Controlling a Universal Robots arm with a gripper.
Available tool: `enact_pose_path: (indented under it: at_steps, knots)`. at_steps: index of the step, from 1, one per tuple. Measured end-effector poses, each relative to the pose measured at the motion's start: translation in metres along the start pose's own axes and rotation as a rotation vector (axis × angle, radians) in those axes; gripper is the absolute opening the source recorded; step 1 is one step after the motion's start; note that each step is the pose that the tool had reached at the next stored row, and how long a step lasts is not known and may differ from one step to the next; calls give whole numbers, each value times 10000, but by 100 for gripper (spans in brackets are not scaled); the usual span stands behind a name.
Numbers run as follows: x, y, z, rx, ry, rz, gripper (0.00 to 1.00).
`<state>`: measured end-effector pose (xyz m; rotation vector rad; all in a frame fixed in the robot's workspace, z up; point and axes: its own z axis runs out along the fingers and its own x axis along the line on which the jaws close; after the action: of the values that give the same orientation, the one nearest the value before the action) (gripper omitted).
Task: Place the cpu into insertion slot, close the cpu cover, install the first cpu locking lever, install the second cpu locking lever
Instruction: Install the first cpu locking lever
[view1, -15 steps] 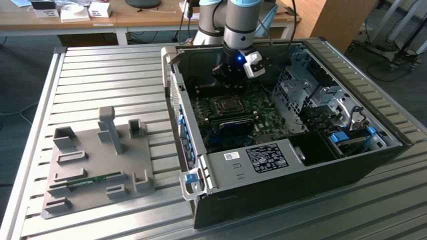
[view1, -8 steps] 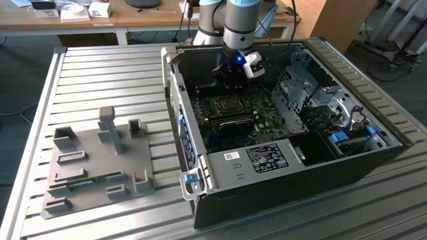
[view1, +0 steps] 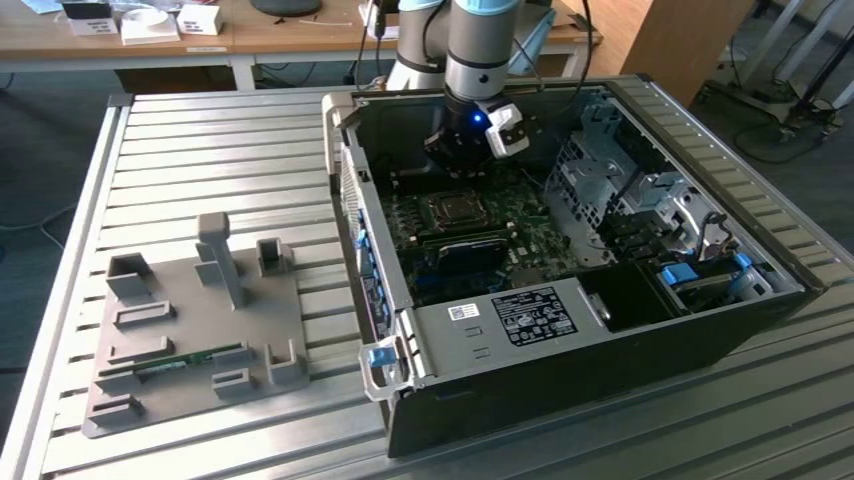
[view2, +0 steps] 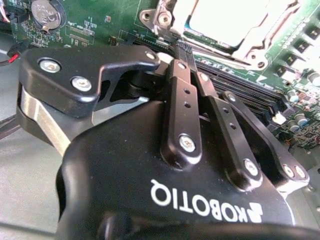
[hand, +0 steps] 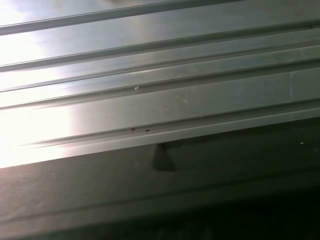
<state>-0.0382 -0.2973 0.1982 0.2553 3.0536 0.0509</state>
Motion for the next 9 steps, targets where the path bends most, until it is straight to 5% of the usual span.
enact_pose_path:
  at_steps: [9]
  knots:
    - [5, 0, 2, 23, -37, -3, 10]
